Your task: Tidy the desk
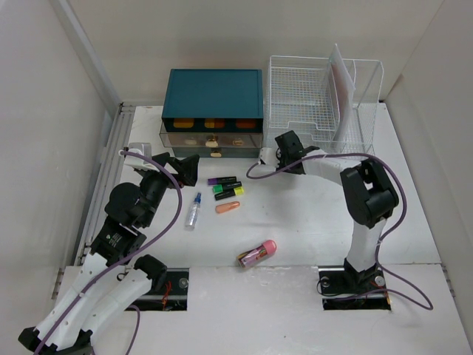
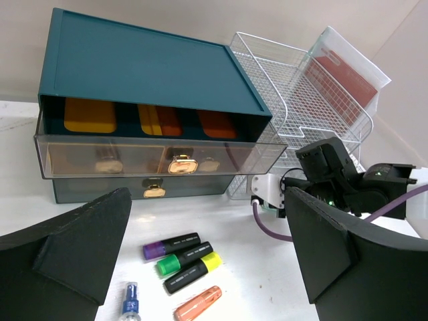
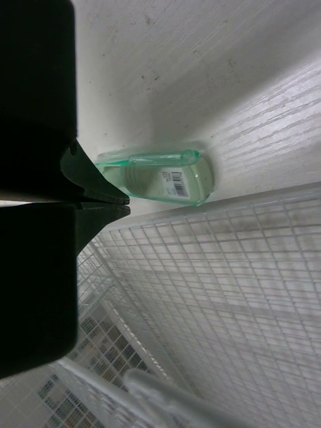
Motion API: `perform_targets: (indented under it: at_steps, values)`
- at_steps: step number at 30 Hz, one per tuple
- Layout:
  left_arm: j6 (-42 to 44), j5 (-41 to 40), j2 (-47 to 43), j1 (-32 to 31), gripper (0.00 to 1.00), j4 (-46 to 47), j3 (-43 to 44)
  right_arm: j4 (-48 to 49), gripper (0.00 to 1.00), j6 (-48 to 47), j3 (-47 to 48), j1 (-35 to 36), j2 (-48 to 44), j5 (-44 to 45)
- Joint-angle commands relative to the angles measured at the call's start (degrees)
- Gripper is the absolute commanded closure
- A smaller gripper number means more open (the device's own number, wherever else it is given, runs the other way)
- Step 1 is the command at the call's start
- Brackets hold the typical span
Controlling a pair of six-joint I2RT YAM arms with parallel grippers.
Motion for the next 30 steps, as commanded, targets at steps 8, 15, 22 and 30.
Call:
perform_targets:
  at_steps: [8,15,22,30]
  values:
    - [0.6,-0.4,-0.7,-0.1,0.01,2.5,-0.2,-6.5,1.00,-1.9,5.9,-0.9,1.8,-5.4]
    - [0.6,-0.4,-0.7,-0.1,0.01,2.5,-0.2,-8.7,1.00,-1.9,5.9,-0.9,1.8,-7.4]
    - [0.6,-0.4,-1.2,-0.1,0.01,2.5,-0.2,-10.1,1.00,-0.8,3.4,0.3,-0.2,-8.5]
    - [0.6,-0.4,-1.2,-0.1,0.01,2.5,-0.2,-13.2,1.00,2.7,0.4,4.8,-4.8,-11.7]
